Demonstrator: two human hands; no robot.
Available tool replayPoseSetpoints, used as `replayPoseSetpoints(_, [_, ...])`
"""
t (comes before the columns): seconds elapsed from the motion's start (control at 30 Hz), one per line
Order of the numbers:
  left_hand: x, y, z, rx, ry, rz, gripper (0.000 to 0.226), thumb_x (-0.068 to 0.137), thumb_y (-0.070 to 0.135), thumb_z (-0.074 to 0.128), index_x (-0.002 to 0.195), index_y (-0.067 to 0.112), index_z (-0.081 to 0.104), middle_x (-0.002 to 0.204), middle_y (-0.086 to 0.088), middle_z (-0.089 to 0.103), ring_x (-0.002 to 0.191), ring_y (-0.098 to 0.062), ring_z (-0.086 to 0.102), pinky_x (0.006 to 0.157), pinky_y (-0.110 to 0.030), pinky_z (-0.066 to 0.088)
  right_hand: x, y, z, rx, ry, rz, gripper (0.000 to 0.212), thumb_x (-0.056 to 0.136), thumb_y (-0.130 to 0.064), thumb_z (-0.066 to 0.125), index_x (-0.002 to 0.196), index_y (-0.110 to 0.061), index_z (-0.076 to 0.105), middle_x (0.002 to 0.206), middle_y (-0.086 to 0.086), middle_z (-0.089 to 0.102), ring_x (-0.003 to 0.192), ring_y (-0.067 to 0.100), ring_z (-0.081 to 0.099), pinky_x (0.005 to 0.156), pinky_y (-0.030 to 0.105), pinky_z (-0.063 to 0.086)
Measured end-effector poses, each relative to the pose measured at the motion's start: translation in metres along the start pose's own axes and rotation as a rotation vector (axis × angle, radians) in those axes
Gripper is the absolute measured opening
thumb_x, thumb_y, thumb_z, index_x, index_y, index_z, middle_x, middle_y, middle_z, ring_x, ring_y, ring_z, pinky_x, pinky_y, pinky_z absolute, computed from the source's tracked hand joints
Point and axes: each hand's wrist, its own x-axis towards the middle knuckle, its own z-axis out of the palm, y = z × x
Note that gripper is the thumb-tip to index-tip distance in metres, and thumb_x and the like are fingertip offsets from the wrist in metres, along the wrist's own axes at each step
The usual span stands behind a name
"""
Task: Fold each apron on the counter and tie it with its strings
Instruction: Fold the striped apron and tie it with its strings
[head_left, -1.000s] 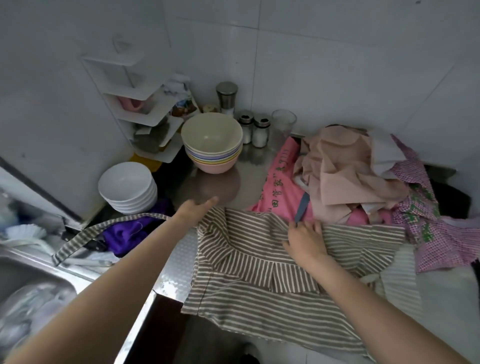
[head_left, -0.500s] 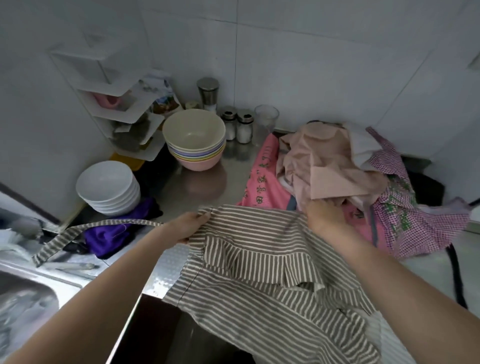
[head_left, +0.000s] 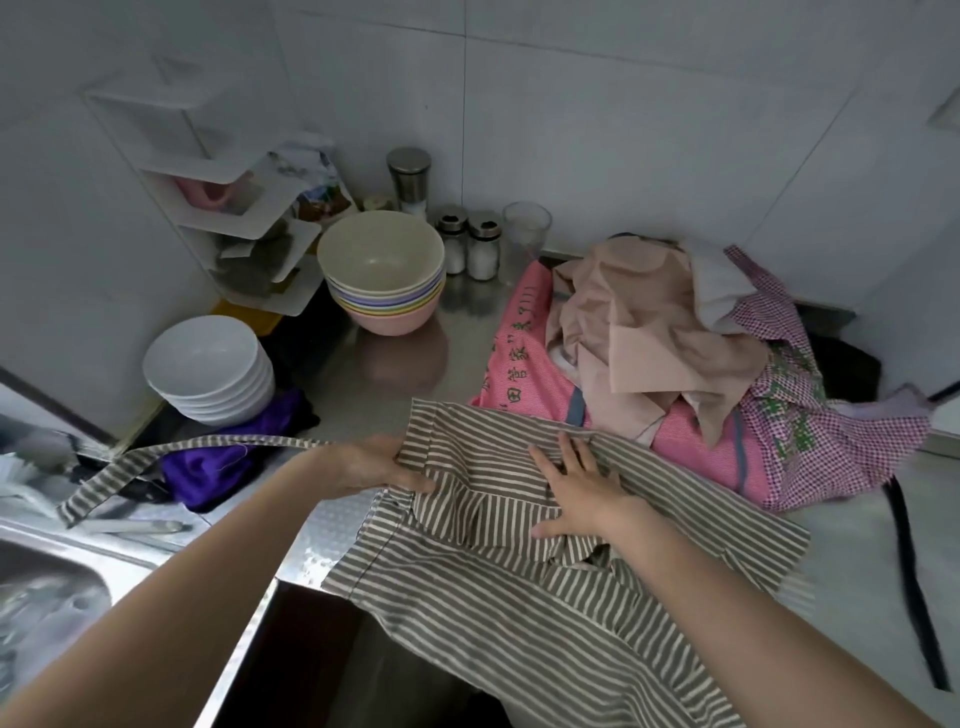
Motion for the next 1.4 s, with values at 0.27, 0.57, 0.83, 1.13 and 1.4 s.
replayPoseSetpoints(0.27, [0.007, 0.02, 0.02, 0.494, 0.36, 0.263, 0.031, 0.09, 0.005, 0.055, 0.12, -0.004, 0.056, 0.12, -0.017, 0.06, 0.111, -0.029, 0.057, 0.091, -0.033, 0.042, -0.005, -0.1, -0.096, -0.151, 0.337, -0.663, 0.062, 0.085, 0.003, 0.045, 0.139, -0.026, 0.038, 0.152, -0.004, 0.027, 0.125, 0.022, 0.038, 0.095, 0.032, 0.037])
replayPoseSetpoints(0.57, [-0.017, 0.044, -0.007, 0.595, 0.078, 0.014, 0.054, 0.08, 0.042, 0.068, 0.125, 0.016, 0.056, 0.124, 0.001, 0.06, 0.111, -0.018, 0.057, 0.099, -0.034, 0.046, 0.024, -0.078, -0.111, -0.252, 0.497, -0.443, 0.016, 0.085, -0.006, 0.045, 0.073, -0.016, 0.041, 0.091, 0.015, 0.059, 0.09, 0.031, 0.059, 0.062, 0.034, 0.032])
replayPoseSetpoints(0.83, [-0.02, 0.068, 0.0, -0.128, 0.226, 0.216, 0.026, 0.092, 0.016, 0.056, 0.117, 0.008, 0.056, 0.097, -0.008, 0.064, 0.084, -0.016, 0.063, 0.074, -0.024, 0.056, 0.014, -0.046, -0.111, 0.483, 0.556, -0.493, 0.034, 0.081, 0.004, 0.053, 0.111, -0.014, 0.053, 0.113, 0.005, 0.057, 0.099, 0.026, 0.059, 0.081, 0.03, 0.046])
replayPoseSetpoints(1.13, [0.0, 0.094, 0.01, 0.327, 0.602, 0.158, 0.016, 0.088, 0.01, 0.054, 0.1, 0.001, 0.06, 0.101, -0.016, 0.068, 0.086, -0.028, 0.069, 0.072, -0.034, 0.056, -0.016, -0.05, -0.077, 0.309, 0.566, -0.182, 0.035, 0.085, -0.014, 0.059, 0.118, -0.008, 0.051, 0.12, 0.012, 0.057, 0.116, 0.028, 0.051, 0.086, 0.029, 0.041])
replayPoseSetpoints(1.4, [-0.013, 0.088, 0.011, -0.203, 0.613, 0.072, 0.011, 0.092, 0.006, 0.047, 0.086, 0.004, 0.056, 0.081, -0.011, 0.059, 0.078, -0.022, 0.058, 0.069, -0.029, 0.052, -0.03, -0.035, -0.092, 0.369, 0.724, -0.105, 0.021, 0.086, -0.006, 0.055, 0.106, -0.013, 0.059, 0.104, 0.005, 0.063, 0.1, 0.022, 0.056, 0.074, 0.025, 0.036])
